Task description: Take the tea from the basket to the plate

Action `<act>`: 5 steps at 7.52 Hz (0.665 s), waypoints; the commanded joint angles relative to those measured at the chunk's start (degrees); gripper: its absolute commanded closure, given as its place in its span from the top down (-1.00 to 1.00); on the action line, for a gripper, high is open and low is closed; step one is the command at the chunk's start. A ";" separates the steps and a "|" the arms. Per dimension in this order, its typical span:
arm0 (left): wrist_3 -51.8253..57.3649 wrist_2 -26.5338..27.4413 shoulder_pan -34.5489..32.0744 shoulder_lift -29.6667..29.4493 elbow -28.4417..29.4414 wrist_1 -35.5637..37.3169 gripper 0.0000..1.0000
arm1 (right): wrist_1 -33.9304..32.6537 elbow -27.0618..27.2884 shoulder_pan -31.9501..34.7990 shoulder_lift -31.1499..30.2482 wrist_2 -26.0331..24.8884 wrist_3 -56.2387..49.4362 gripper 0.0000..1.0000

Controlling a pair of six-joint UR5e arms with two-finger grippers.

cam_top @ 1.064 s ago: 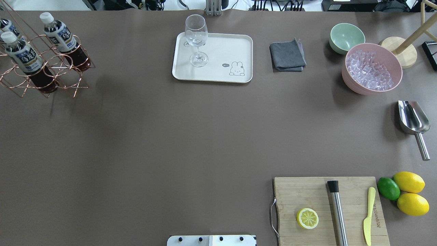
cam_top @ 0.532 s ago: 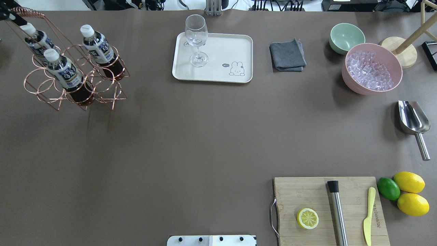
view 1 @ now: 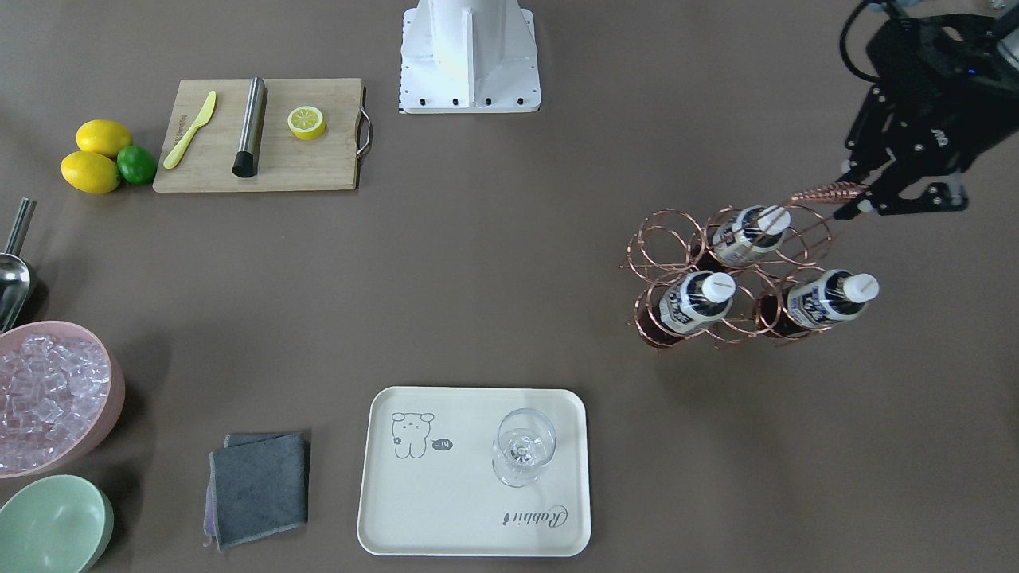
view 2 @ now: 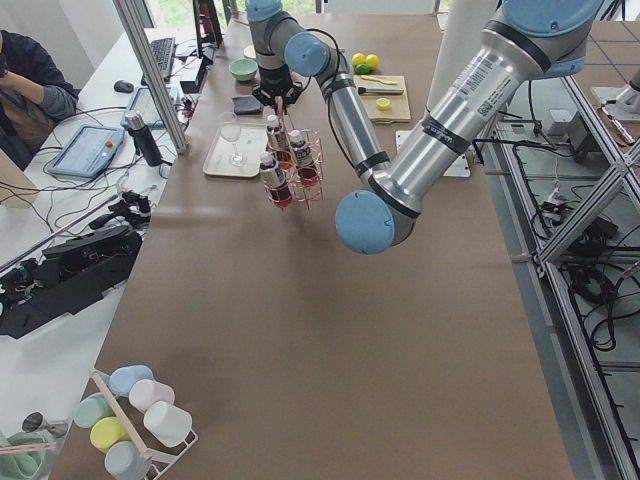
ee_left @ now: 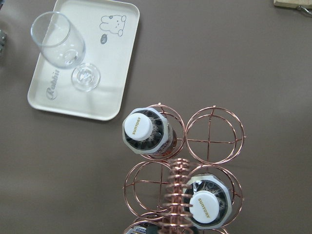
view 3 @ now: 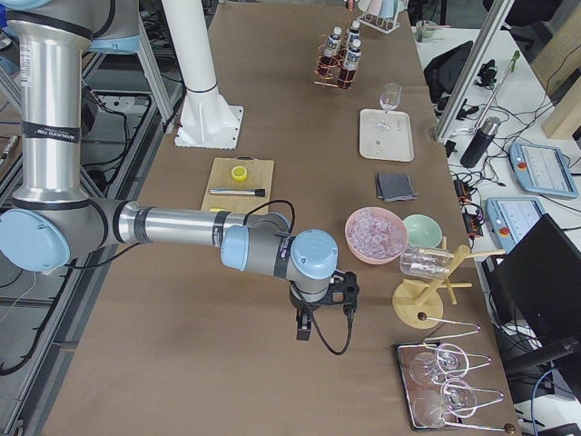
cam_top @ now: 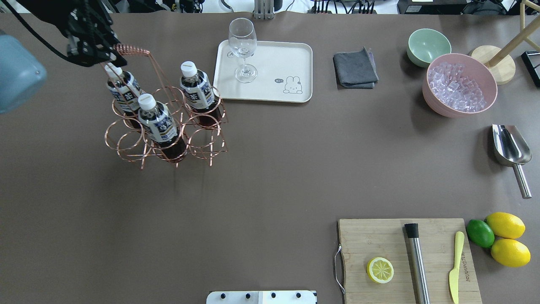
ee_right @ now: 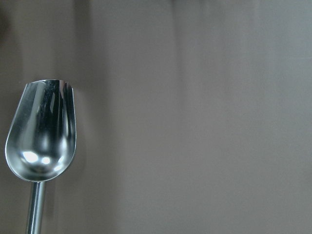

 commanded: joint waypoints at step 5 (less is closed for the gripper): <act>-19.65 11.95 19.82 -12.13 -0.78 -0.32 -1.00 | 0.74 2.98 -8.16 4.04 3.92 0.18 1.00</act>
